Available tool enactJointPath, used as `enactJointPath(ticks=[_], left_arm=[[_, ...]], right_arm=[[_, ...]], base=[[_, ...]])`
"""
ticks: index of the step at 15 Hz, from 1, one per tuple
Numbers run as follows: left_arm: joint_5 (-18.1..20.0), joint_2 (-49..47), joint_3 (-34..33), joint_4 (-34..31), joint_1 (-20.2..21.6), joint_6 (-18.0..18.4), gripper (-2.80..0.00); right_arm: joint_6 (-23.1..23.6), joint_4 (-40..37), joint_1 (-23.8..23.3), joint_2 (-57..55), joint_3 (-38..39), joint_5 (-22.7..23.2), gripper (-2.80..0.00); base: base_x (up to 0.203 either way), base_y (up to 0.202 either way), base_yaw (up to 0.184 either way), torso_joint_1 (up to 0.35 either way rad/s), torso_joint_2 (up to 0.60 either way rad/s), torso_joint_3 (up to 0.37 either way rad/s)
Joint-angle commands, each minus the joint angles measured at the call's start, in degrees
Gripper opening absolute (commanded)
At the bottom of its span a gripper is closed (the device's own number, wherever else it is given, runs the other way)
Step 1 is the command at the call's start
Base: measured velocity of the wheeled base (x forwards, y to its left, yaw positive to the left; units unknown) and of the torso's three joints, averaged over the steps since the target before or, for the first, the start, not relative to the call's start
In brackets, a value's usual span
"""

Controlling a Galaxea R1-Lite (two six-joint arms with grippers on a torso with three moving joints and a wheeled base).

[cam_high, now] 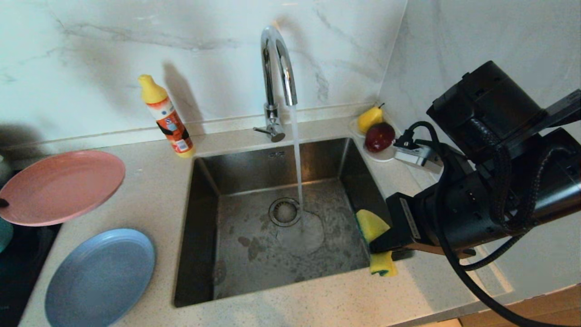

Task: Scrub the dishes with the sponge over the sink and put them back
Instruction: Place the plate on the table

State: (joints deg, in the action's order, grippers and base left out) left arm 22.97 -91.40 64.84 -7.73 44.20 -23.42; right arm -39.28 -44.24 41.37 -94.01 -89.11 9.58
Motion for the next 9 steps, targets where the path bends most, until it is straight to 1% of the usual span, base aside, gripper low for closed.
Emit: enactJointPath(ticks=[1, 3, 6, 9], left_arm=[[0.28, -6.44, 1.06, 2.2, 2.17, -0.29, -2.8], [0.35, -9.41, 2.28, 4.37, 3.3, -0.76, -2.8], [1.06, -13.93, 5.09, 4.72, 4.77, -0.78, -2.8], [1.82, -18.6, 8.08, 4.78, 5.27, -0.71, -2.8]], right_arm=[[-0.27, -0.23, 0.02, -0.29, 0.08, 0.09, -2.8], [-0.27, -0.23, 0.02, -0.38, 0.08, 0.09, -2.8], [-0.2, -0.23, 0.11, -0.47, 0.08, 0.09, -2.8], [-0.18, -0.23, 0.11, -0.12, 0.64, 0.18, -2.8]], base=[[0.0, 0.0, 0.0, 0.0, 0.0, 0.0], [0.0, 0.0, 0.0, 0.0, 0.0, 0.0], [0.0, 0.0, 0.0, 0.0, 0.0, 0.0], [0.0, 0.0, 0.0, 0.0, 0.0, 0.0]])
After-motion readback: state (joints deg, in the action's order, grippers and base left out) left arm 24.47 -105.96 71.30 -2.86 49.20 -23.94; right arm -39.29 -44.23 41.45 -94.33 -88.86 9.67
